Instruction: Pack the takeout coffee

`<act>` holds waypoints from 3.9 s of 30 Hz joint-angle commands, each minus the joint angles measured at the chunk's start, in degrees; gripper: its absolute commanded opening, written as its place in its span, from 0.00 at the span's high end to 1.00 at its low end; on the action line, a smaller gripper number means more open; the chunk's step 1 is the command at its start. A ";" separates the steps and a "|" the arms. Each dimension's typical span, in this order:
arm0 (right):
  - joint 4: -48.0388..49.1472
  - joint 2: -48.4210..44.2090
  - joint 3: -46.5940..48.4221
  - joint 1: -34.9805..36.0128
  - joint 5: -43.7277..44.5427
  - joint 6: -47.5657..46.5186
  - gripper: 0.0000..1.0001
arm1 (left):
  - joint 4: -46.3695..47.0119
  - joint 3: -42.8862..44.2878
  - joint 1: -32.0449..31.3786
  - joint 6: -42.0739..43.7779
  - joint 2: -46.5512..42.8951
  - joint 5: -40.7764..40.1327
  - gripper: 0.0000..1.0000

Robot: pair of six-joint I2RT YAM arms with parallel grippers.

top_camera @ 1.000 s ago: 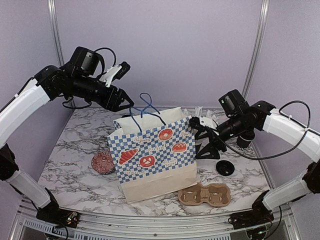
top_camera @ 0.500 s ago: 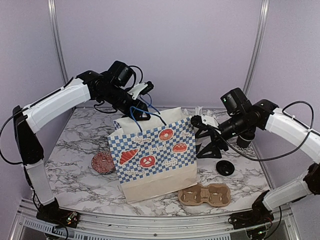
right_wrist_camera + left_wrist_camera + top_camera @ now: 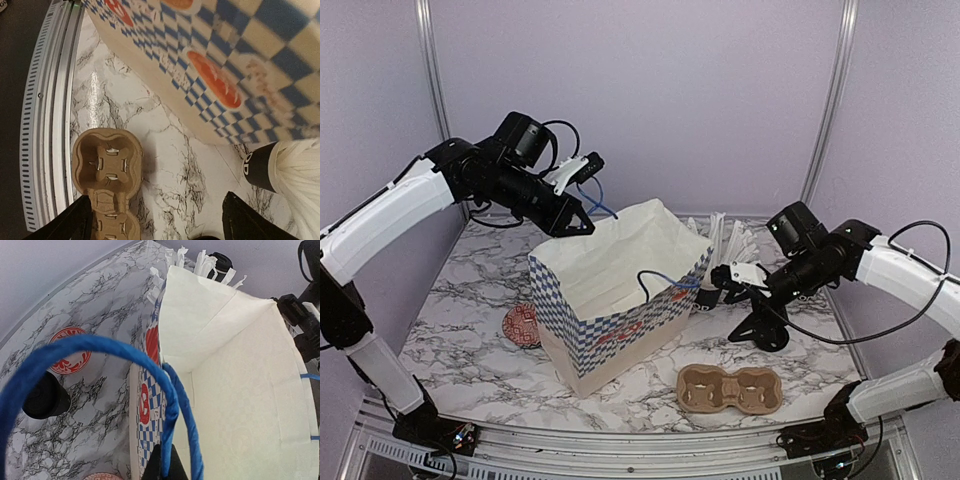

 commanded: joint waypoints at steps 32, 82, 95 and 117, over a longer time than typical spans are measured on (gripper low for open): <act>3.98 1.35 -18.77 18.64 16.88 -0.68 0.46 | -0.73 -2.04 0.10 -4.57 -0.17 -10.41 0.47; 4.46 1.83 -15.65 15.23 18.57 4.33 0.70 | -0.64 -3.05 0.18 -4.30 -1.29 -9.80 0.46; -5.63 -3.78 -0.68 12.00 1.35 -1.33 0.75 | -0.64 -0.67 0.14 -0.87 1.50 -3.30 0.86; -8.61 7.79 46.43 7.22 -8.00 -5.25 0.73 | -0.80 -1.05 -1.27 6.51 0.81 16.78 1.00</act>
